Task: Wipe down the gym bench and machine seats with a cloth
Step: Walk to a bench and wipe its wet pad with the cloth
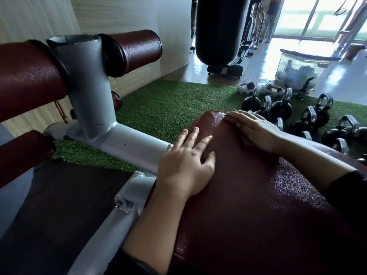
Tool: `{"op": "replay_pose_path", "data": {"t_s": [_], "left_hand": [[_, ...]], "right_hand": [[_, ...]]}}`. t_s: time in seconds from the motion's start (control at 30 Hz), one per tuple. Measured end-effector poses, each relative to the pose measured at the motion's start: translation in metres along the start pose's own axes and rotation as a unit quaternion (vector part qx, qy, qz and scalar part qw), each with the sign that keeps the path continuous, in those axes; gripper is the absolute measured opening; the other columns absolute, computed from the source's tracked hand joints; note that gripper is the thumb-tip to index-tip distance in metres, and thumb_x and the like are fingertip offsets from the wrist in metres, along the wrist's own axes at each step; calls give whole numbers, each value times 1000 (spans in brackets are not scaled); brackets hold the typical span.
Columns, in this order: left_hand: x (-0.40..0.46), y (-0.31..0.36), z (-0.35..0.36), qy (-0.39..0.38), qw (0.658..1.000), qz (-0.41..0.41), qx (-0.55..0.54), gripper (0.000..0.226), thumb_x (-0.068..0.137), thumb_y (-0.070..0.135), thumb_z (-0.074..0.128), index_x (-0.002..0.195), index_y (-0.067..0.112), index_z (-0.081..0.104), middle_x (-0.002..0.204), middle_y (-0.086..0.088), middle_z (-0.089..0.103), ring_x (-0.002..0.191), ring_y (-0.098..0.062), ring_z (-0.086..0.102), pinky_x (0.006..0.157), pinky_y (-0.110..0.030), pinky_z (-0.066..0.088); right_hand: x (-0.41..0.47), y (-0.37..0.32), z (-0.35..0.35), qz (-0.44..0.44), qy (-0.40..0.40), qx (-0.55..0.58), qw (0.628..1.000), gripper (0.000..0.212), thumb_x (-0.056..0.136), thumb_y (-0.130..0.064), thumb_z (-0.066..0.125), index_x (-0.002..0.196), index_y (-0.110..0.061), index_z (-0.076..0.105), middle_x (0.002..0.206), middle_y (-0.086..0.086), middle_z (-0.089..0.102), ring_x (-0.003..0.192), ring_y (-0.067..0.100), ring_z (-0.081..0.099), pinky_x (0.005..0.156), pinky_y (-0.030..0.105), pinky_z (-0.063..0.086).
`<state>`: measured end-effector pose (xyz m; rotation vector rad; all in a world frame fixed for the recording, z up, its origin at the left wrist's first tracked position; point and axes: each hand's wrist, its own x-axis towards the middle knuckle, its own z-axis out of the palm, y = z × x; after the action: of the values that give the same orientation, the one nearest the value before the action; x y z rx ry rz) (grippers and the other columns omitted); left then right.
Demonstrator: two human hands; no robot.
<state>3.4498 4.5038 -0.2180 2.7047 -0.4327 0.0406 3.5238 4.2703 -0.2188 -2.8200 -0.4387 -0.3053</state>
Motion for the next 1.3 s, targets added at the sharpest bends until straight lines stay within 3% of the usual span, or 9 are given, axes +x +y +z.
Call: {"op": "replay_pose_path", "data": {"t_s": [0.23, 0.37, 0.47, 0.57, 0.7, 0.93, 1.0, 1.1, 1.3], "left_hand": [[4, -1, 4, 4, 1000, 2, 9, 53, 98, 51, 31, 149, 47, 20, 161, 18, -1, 147, -5, -7, 118, -36, 6], [3, -2, 3, 3, 1000, 1, 3, 53, 97, 52, 31, 149, 46, 21, 161, 20, 0, 147, -3, -7, 119, -36, 9], [3, -2, 1, 1, 1000, -2, -5, 53, 98, 51, 33, 149, 45, 22, 160, 20, 1, 147, -2, -6, 118, -36, 10], [2, -2, 1, -3, 1000, -2, -8, 53, 98, 51, 33, 150, 45, 22, 160, 20, 2, 147, -3, -4, 118, -36, 9], [4, -2, 0, -10, 1000, -4, 1, 53, 98, 51, 33, 150, 45, 21, 160, 20, 1, 147, -4, -2, 117, -33, 9], [-8, -1, -6, -32, 999, 4, -3, 54, 102, 45, 31, 153, 37, 17, 162, 15, 0, 147, -5, -4, 119, -33, 3], [-24, -4, -9, -41, 999, -1, 1, 53, 103, 45, 28, 153, 39, 13, 161, 15, -4, 147, -4, -6, 118, -34, 2], [-59, -17, -10, -33, 999, -29, -17, 52, 102, 47, 27, 151, 45, 12, 160, 21, -5, 147, -3, -3, 118, -37, 8], [-93, -33, 3, 98, 981, -49, -158, 48, 97, 44, 43, 145, 41, 38, 156, 20, 24, 142, 1, 21, 117, -28, 18]], "right_hand": [[-15, -47, 12, -68, -17, 13, 997, 48, 96, -42, 25, 144, -35, 29, 152, -15, 23, 144, 6, 8, 119, 25, 3], [39, -54, 19, -50, -14, 19, 999, 42, 102, -32, 30, 144, -32, 30, 154, -6, 25, 145, 12, 12, 118, 25, 5], [53, -43, 12, -3, -7, 24, 1000, 41, 102, -33, 31, 143, -36, 32, 152, -11, 30, 141, 9, 23, 108, 19, 13], [42, -25, 6, 45, -23, 12, 999, 42, 101, -37, 29, 143, -42, 28, 151, -14, 30, 138, 11, 29, 107, 25, 22], [10, -24, 7, 22, -17, -24, 999, 45, 102, -31, 29, 146, -30, 25, 154, -6, 26, 143, 11, 18, 116, 24, 8], [-47, -52, 3, -30, 4, -41, 999, 45, 103, -25, 29, 147, -26, 22, 155, -9, 21, 136, -4, 7, 99, 0, -17], [-53, -52, 3, -26, 0, -40, 999, 45, 103, -27, 28, 147, -27, 22, 155, -8, 21, 137, -4, 7, 103, 3, -16], [-51, -48, 7, -9, -5, -34, 999, 49, 99, -42, 24, 147, -32, 23, 155, -7, 22, 144, 8, 10, 117, 22, -2], [-51, -50, 9, 16, -6, -23, 1000, 46, 101, -36, 30, 146, -36, 24, 155, -10, 20, 145, 9, 8, 118, 25, 1]]}}
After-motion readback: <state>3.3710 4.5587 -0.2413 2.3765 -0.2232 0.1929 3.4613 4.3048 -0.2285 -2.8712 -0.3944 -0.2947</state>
